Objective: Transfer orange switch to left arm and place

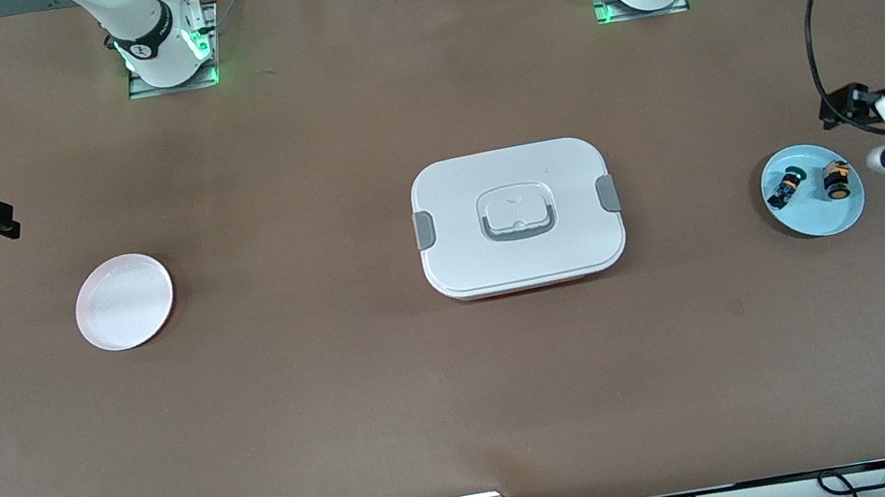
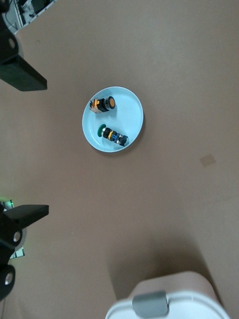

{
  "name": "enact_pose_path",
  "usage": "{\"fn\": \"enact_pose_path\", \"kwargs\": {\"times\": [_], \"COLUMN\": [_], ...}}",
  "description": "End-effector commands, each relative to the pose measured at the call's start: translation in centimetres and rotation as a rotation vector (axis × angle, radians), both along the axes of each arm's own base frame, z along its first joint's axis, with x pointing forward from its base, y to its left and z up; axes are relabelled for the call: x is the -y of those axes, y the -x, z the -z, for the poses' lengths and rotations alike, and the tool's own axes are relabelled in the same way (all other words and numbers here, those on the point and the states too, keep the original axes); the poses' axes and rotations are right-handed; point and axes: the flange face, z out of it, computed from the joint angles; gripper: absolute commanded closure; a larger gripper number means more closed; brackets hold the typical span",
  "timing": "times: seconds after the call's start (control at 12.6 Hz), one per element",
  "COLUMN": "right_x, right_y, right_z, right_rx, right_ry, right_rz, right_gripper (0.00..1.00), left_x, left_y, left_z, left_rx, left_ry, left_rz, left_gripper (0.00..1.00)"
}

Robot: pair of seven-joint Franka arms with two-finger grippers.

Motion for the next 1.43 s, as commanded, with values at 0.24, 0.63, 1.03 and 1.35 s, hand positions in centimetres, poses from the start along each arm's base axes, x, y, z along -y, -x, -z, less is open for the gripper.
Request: {"fn": "enact_pose_path", "kwargs": {"times": [0.24,0.63,1.03,1.35], "right_x": [0.0,0.1,0.2,0.2], "right_y": [0.7,0.7,0.6,0.6], "right_z": [-0.6,-0.6,-1.2,-1.4], "right_rx": [-0.01,-0.009,0.001,0.005], "right_ry": [0.0,-0.001,0.0,0.002], "right_rz": [0.015,0.009,-0.003,0.015], "right_gripper": [0.0,0.0,0.0,0.0], "left_x": [3.1,-1.5,-1.1,-1.1], "left_y": [5.6,6.8,5.5,4.9], "left_z": [-4.8,-2.3,0.3,-0.3], "left_rx": [0.056,0.061,0.126,0.177], "left_ry": [0.059,0.126,0.099,0.059], "left_rz": [-0.067,-0.262,-0.303,-0.279], "left_gripper": [0.0,0.0,0.0,0.0]}}
